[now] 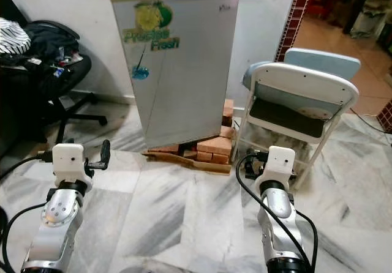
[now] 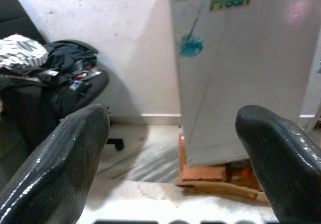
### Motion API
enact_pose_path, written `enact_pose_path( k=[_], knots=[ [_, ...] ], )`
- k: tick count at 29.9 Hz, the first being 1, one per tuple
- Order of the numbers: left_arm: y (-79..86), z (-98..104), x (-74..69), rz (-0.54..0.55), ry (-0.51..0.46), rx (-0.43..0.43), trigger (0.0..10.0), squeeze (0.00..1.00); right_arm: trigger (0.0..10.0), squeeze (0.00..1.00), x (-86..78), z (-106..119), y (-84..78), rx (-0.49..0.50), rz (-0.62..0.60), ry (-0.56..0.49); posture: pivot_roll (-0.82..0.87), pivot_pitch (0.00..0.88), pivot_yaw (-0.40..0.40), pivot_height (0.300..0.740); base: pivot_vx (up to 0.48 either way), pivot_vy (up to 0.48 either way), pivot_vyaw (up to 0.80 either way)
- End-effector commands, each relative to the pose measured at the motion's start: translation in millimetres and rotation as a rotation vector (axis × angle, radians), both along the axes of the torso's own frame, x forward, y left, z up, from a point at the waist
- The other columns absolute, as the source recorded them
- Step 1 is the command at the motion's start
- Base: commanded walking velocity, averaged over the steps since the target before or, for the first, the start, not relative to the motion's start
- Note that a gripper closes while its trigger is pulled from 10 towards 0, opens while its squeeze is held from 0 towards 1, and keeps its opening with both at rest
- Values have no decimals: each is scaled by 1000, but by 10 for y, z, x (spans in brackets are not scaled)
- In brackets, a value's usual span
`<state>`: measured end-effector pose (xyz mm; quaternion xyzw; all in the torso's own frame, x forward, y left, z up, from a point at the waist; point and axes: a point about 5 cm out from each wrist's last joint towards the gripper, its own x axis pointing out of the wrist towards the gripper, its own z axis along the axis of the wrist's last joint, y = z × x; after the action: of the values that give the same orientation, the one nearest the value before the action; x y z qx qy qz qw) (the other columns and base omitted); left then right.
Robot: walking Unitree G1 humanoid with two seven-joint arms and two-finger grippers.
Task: Restocking fridge
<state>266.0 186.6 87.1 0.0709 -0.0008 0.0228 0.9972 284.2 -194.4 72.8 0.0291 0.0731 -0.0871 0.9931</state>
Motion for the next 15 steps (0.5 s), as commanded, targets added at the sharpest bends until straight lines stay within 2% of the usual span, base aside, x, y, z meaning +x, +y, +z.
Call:
enact_pose_path(
  k=[1, 9, 15],
  knots=[
    [37, 41, 25, 1, -11, 5, 10000, 0, 10000, 0, 33, 20, 21, 14, 10, -2, 10, 0, 9, 740, 0, 461, -800],
    [61, 34, 26, 1, -4, -5, 10000, 0, 10000, 0, 25, -6, 51, 19, 29, -2, 11, 0, 6, 740, 0, 460, -800],
    [21, -10, -6, -12, 12, -12, 10000, 0, 10000, 0, 3, -33, 112, 27, 43, 3, 8, 0, -3, 740, 0, 429, -800]
  ],
)
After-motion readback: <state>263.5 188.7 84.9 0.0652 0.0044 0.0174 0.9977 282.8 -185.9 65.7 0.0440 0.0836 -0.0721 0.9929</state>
